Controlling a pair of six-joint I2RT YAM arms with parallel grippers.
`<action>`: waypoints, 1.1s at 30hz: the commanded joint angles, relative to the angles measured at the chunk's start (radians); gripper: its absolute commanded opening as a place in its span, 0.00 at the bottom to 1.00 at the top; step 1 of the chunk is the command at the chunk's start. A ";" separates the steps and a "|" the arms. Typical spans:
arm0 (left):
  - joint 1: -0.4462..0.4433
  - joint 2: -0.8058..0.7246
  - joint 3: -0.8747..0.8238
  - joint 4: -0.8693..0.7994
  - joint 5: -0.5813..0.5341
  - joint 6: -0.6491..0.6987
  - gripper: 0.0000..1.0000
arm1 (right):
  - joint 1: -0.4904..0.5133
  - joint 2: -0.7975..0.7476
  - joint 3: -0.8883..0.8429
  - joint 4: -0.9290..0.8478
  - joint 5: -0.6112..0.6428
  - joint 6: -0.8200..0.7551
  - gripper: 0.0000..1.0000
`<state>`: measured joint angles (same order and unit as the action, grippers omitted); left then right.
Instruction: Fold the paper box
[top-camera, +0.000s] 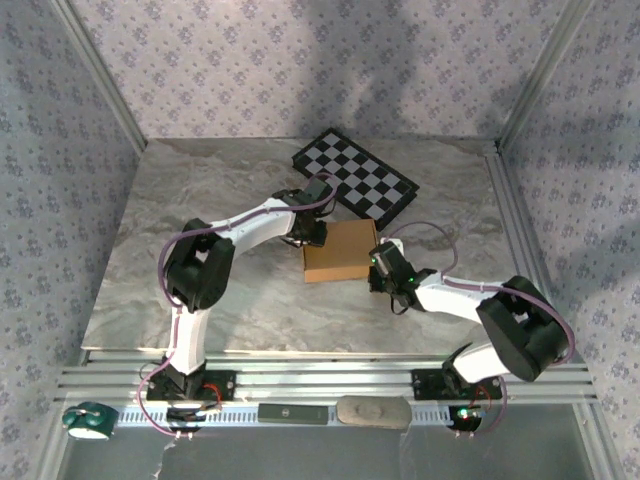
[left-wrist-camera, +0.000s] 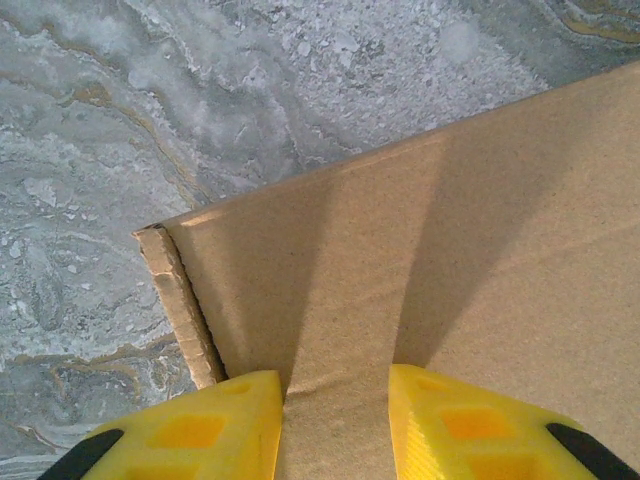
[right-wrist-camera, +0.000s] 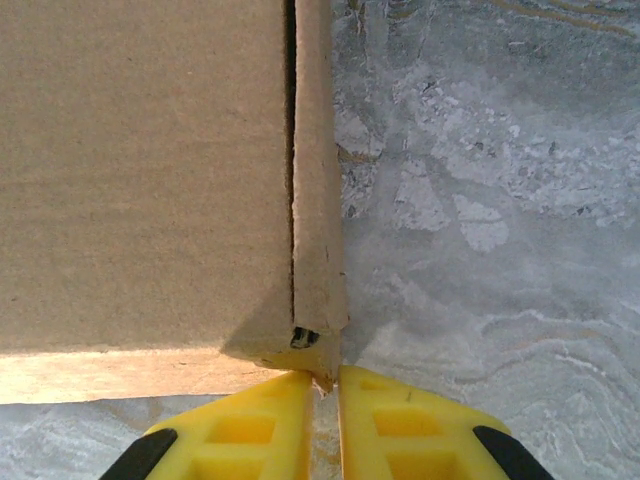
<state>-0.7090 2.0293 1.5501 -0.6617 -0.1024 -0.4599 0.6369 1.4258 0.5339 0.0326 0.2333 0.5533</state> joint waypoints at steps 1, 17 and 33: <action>-0.007 0.078 -0.021 -0.039 0.036 0.017 0.33 | -0.013 0.026 0.001 -0.036 0.040 0.007 0.19; -0.017 0.075 -0.034 -0.036 0.053 0.023 0.33 | -0.047 0.110 0.033 0.060 -0.005 -0.015 0.14; -0.011 0.002 -0.099 -0.022 0.074 0.000 0.33 | -0.040 -0.074 -0.015 -0.066 -0.033 0.098 0.29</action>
<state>-0.7090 2.0010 1.5005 -0.6056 -0.1020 -0.4534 0.5968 1.4414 0.5491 0.0391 0.2260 0.5873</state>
